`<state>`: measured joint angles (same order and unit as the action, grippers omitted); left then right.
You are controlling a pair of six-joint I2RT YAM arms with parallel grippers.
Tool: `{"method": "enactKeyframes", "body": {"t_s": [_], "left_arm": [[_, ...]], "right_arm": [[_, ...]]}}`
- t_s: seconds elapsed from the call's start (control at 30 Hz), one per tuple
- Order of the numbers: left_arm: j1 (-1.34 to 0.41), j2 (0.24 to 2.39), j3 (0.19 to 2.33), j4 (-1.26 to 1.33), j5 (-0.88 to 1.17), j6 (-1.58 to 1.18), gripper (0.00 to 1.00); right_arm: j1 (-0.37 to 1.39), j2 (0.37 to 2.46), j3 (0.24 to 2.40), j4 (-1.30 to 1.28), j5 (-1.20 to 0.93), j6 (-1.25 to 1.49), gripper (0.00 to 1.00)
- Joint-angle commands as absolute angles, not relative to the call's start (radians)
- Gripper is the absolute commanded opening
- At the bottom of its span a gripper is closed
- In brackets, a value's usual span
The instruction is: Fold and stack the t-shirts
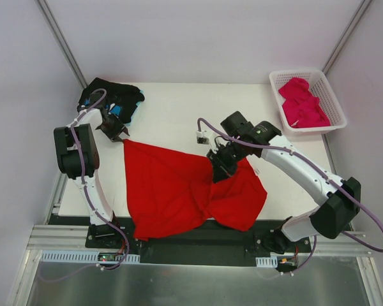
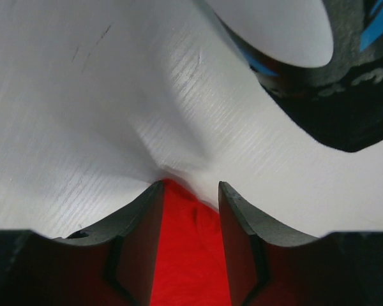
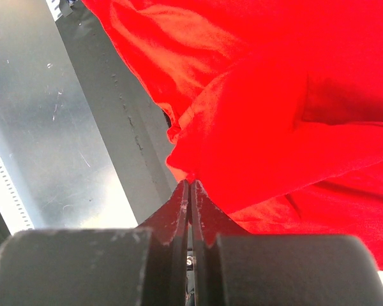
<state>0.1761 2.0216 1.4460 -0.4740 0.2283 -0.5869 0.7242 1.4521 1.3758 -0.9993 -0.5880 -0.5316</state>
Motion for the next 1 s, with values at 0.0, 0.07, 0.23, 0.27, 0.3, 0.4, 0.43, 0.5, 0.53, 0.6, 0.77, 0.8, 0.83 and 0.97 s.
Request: {"method": "enactKeyframes", "body": {"t_s": [0.0,0.07,0.23,0.27,0.3,0.4,0.43,0.5,0.53,0.6,0.77,0.8,0.83,0.97], "left_arm": [[0.172,2.055,1.5,-0.517,0.236,-0.6,0.39],[0.17,2.06,1.494,-0.517,0.241,-0.6,0.36],[0.172,2.02,1.431,-0.518,0.25,-0.6,0.38],[0.17,2.011,1.421,-0.517,0.252,-0.6,0.38],[0.17,1.997,1.411,-0.518,0.258,-0.6,0.38],[0.17,1.973,1.379,-0.517,0.253,-0.592,0.37],[0.172,1.97,1.359,-0.517,0.25,-0.591,0.37],[0.169,1.965,1.344,-0.517,0.247,-0.591,0.36],[0.167,1.965,1.333,-0.518,0.248,-0.591,0.35],[0.166,1.964,1.328,-0.517,0.244,-0.589,0.31],[0.164,1.933,1.333,-0.522,0.242,-0.583,0.05],[0.164,1.918,1.338,-0.526,0.236,-0.577,0.0],[0.164,1.911,1.35,-0.532,0.227,-0.572,0.0],[0.164,1.887,1.39,-0.592,0.212,-0.551,0.0]], "right_arm": [[0.726,1.402,1.381,-1.008,-0.607,-0.537,0.01],[0.724,1.399,1.385,-1.008,-0.607,-0.537,0.01],[0.723,1.399,1.391,-1.009,-0.604,-0.534,0.01],[0.723,1.401,1.391,-1.009,-0.604,-0.534,0.01],[0.724,1.399,1.391,-1.009,-0.604,-0.532,0.01],[0.724,1.387,1.382,-1.002,-0.604,-0.528,0.01],[0.723,1.384,1.379,-1.002,-0.603,-0.526,0.01],[0.723,1.371,1.371,-0.997,-0.591,-0.522,0.01],[0.723,1.368,1.368,-0.996,-0.588,-0.522,0.01],[0.721,1.367,1.365,-0.992,-0.578,-0.52,0.01],[0.715,1.368,1.348,-0.985,-0.549,-0.514,0.01],[0.713,1.364,1.345,-0.973,-0.522,-0.497,0.01],[0.71,1.361,1.344,-0.962,-0.497,-0.485,0.0],[0.684,1.339,1.347,-0.934,-0.379,-0.437,0.01]]}}
